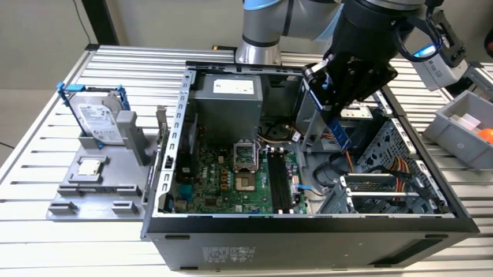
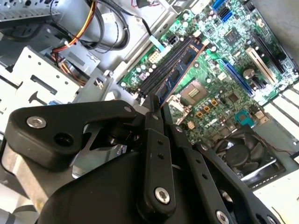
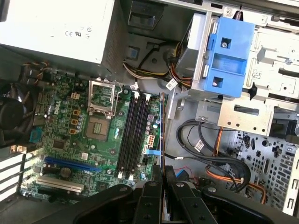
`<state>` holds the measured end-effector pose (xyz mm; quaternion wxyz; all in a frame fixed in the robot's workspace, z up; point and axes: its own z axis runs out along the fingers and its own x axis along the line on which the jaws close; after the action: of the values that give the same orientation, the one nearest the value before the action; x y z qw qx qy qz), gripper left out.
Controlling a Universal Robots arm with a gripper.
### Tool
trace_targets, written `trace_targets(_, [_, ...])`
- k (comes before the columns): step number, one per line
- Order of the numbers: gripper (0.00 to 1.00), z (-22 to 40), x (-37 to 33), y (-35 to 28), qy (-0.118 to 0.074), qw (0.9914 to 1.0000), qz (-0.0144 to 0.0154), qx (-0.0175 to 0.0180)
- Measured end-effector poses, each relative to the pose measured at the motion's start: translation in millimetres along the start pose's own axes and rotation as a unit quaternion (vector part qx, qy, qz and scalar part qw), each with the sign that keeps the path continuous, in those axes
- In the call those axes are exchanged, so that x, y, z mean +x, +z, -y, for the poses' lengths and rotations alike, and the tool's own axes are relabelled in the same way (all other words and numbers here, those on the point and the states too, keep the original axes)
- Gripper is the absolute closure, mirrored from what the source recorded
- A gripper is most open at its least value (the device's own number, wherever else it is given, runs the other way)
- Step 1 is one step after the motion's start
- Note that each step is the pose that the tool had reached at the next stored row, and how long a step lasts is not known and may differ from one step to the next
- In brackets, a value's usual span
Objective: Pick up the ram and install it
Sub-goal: 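Insert the ram into the slot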
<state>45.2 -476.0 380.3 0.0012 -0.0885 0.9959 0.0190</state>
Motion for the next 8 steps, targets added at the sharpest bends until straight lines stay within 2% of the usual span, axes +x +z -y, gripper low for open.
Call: trace_targets(8, [1.00,0.1,0.0,1.8,0.020,0.99979,0.0008,0.0001])
